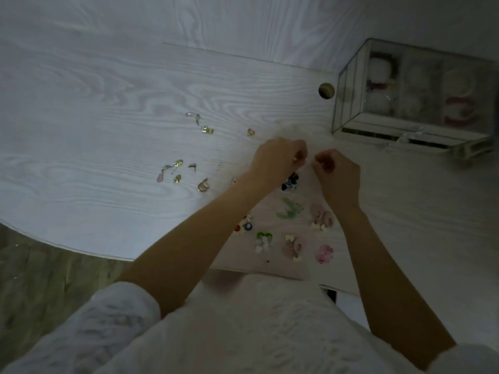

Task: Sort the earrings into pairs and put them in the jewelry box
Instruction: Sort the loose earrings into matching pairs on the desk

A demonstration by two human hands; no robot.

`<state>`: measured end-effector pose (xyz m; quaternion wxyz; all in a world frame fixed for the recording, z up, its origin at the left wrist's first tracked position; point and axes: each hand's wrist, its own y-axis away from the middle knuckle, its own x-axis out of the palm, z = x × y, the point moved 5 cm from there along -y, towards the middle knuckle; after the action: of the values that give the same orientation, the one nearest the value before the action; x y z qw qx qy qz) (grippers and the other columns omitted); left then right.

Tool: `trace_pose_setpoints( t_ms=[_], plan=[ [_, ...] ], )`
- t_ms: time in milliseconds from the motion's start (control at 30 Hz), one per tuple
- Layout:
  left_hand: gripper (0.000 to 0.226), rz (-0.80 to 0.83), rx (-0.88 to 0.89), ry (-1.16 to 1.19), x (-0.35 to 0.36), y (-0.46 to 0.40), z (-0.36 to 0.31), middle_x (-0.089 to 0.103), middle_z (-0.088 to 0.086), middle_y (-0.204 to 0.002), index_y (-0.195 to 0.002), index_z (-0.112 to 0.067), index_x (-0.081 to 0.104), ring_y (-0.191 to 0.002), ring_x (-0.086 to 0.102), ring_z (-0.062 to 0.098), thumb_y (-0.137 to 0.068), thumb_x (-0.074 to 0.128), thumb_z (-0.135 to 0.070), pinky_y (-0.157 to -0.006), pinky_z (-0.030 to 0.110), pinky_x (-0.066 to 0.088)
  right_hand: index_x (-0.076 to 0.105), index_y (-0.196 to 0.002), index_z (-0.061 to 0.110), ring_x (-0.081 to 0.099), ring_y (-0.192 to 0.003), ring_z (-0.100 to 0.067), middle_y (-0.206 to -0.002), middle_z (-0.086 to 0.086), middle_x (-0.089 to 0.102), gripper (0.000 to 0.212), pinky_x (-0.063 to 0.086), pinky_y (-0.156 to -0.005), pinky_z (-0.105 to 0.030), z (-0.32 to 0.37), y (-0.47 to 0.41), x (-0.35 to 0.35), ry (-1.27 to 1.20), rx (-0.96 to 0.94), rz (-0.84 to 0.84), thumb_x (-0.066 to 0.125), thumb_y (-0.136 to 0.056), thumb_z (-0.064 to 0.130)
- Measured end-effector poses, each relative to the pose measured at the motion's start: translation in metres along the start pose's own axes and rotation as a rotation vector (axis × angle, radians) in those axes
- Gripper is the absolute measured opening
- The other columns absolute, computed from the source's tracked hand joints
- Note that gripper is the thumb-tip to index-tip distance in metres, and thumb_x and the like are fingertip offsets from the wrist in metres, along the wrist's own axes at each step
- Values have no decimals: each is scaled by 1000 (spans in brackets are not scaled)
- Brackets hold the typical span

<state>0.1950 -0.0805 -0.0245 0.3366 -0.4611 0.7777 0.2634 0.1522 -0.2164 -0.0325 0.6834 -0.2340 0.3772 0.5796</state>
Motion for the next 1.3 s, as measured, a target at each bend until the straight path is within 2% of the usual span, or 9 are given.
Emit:
trace_pose_setpoints(
  t_ms=[100,233,500,633,767,900,1000,1167,1300],
  plan=[
    [16,14,16,-126,24,2,-13,68,10,-90,-98,-13,66,-86,60,28,-89,56,-22,-68,34,45,66,-96,7,58,-78,-13,-92,-10,69,13,43,-75,-20,-12,15,1,14,17,22,62,-83,8],
    [2,-16,107,-239,32,7,-20,68,8,-66,-71,-13,70,-68,61,30,-71,72,-13,-62,29,44,66,-95,9,52,-76,-9,-93,-8,68,13,36,-71,-12,-18,28,3,31,22,41,59,-84,6],
    [12,-40,113,-418,42,17,-24,67,-5,-59,-67,-26,71,-67,62,20,-61,80,-31,-70,28,46,66,-103,6,60,-88,-27,-97,-15,66,21,45,-81,-31,-27,35,3,76,55,38,61,-82,7],
    [8,-38,148,-417,42,19,-32,63,-7,-49,-59,-27,71,-57,58,16,-64,77,-28,-71,25,33,66,-98,7,62,-82,-27,-90,-12,68,18,51,-77,-39,-17,36,6,34,48,76,60,-81,6],
    [3,-71,131,-365,39,23,-27,63,-1,-49,-67,-25,73,-58,61,18,-66,74,-22,-70,26,42,65,-100,7,61,-79,-23,-88,-11,69,20,51,-75,-37,-13,40,6,-7,59,91,59,-81,5],
    [14,-140,184,-206,25,35,-23,72,4,-69,-86,-15,72,-75,63,26,-79,62,-21,-70,32,44,66,-99,10,62,-82,-23,-91,-10,68,17,52,-78,-42,-11,39,1,37,18,99,59,-84,7],
    [20,-279,207,-134,-6,53,-15,72,0,-77,-91,-16,70,-76,60,21,-85,53,-24,-66,29,43,65,-101,9,60,-82,-22,-94,-10,65,16,52,-77,-39,6,37,-7,36,-89,111,58,-86,7],
    [16,-438,-19,-43,-60,85,42,72,-1,-89,-100,-16,69,-81,59,19,-87,60,-16,-75,21,36,65,-103,10,57,-87,-18,-97,-8,63,20,46,-75,-27,61,20,4,-11,-328,166,54,-87,4],
    [23,-406,-297,17,-86,88,102,69,3,-100,-109,-13,65,-88,59,21,-87,61,-21,-77,21,36,64,-107,8,56,-93,-21,-104,-10,61,25,44,-78,-25,96,-13,43,22,-417,246,53,-86,0]
  ],
)
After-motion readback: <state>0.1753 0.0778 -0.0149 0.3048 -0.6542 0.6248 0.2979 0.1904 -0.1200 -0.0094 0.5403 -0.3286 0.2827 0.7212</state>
